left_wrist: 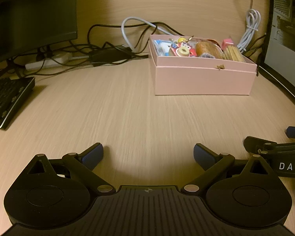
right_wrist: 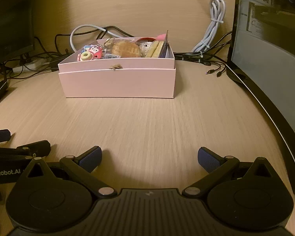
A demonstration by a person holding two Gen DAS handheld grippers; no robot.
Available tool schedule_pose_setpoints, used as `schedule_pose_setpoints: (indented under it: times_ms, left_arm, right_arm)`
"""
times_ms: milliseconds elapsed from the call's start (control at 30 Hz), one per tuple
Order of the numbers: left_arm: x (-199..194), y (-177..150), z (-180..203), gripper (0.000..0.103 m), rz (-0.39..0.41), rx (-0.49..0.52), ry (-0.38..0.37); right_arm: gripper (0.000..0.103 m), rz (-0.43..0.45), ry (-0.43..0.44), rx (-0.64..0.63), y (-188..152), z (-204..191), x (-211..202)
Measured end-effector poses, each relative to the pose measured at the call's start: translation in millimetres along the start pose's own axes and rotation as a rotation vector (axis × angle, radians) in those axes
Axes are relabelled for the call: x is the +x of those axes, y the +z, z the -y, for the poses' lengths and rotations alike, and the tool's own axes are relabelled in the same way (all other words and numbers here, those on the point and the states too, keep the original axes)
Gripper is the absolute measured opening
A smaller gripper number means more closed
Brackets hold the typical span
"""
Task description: Organize objects
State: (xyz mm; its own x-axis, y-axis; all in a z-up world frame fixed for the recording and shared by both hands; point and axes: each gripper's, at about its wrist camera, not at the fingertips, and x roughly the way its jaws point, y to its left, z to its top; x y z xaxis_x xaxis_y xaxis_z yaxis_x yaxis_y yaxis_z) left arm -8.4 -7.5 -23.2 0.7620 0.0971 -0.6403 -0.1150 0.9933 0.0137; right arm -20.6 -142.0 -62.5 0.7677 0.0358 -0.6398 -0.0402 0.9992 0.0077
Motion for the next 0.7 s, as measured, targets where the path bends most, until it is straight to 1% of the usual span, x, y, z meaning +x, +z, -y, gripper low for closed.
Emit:
schedule_pose_setpoints:
  times_ms: [700]
  left_arm:
    - [-0.2,0.4,-1.7,0.101,0.001,0.002,-0.004]
  right_arm:
    - [0.103,-0.001,0.001,0.000,-0.1,0.8,-0.1]
